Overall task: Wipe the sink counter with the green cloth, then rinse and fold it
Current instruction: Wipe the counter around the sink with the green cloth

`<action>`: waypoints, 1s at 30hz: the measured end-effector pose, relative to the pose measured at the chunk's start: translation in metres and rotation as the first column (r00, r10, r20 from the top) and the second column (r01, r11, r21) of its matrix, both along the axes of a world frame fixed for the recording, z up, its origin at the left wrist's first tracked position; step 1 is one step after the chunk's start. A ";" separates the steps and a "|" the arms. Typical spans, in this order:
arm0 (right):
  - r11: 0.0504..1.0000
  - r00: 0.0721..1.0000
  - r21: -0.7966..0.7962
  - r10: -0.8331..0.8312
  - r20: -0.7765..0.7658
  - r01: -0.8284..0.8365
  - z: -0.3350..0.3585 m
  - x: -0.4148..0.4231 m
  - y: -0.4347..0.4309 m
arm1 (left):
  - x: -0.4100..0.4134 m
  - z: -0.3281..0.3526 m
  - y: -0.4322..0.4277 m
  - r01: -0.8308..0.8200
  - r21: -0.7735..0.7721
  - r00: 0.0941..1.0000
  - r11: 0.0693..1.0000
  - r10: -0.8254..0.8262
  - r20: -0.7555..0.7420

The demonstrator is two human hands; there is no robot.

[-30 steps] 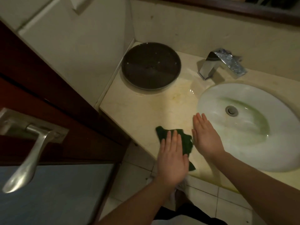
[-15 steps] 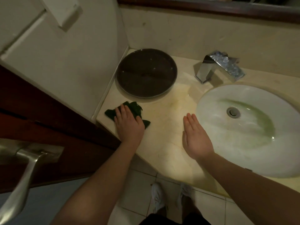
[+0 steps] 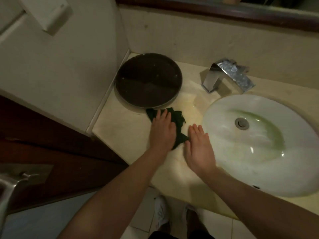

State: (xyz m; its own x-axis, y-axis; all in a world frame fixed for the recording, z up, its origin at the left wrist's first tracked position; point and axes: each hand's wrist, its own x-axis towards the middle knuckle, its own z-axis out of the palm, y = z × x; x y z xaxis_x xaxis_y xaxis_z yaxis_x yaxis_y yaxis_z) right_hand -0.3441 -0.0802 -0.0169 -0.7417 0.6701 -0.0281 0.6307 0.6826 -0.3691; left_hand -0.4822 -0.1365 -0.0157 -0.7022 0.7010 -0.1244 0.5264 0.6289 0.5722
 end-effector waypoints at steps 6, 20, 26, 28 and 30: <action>0.986 0.984 0.040 0.155 0.082 -0.159 0.015 -0.079 -0.008 | -0.029 -0.014 -0.060 -0.253 -0.163 0.936 0.954 0.199 -0.291; 0.980 0.959 0.083 0.159 0.236 -0.183 0.002 -0.090 0.074 | -0.031 -0.018 -0.053 -0.184 -0.342 0.943 0.921 0.068 -0.325; 0.994 0.972 0.097 0.035 0.233 -0.059 0.002 -0.088 0.121 | -0.031 -0.015 -0.055 -0.160 -0.343 0.952 0.926 0.053 -0.301; 0.996 0.970 0.092 -0.035 0.242 0.013 0.004 -0.073 0.119 | -0.031 -0.014 -0.055 -0.160 -0.334 0.950 0.929 0.053 -0.307; 0.996 0.975 0.046 -0.080 0.206 0.072 0.006 -0.055 0.094 | -0.031 -0.014 -0.056 -0.156 -0.342 0.950 0.927 0.045 -0.310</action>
